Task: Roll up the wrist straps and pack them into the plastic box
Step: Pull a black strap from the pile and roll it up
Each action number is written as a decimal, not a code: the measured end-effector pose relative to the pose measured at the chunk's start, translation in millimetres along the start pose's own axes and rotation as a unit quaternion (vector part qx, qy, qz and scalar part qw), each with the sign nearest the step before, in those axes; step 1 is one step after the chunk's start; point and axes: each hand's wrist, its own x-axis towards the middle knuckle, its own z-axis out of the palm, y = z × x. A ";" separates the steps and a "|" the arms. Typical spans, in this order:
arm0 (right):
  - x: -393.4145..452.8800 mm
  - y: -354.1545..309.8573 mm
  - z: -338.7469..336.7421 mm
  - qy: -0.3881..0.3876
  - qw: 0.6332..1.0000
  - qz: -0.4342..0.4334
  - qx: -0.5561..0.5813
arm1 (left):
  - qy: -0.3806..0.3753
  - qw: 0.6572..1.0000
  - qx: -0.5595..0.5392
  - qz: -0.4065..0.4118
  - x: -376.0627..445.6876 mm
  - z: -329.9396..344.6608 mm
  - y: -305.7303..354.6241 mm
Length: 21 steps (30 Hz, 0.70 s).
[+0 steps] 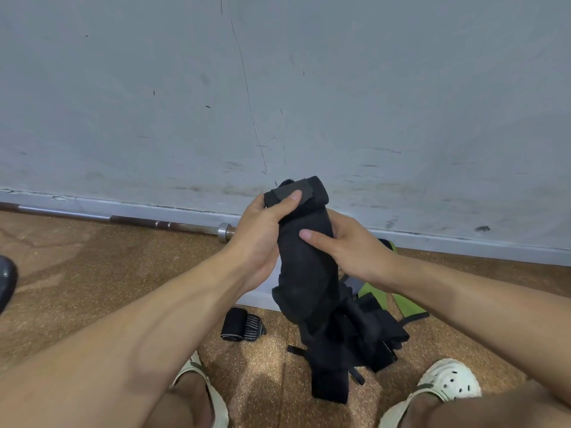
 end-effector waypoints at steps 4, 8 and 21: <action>-0.2 -2.9 6.1 -0.031 0.997 0.039 0.051 | 0.041 0.999 -0.001 0.013 -0.8 4.3 -1.9; -0.7 -3.9 8.2 0.046 0.996 0.056 0.057 | 0.063 0.998 -0.005 0.027 1.7 4.2 1.3; 2.3 7.5 10.7 0.031 0.992 0.094 0.074 | 0.167 0.984 -0.029 0.055 8.0 -1.1 -0.5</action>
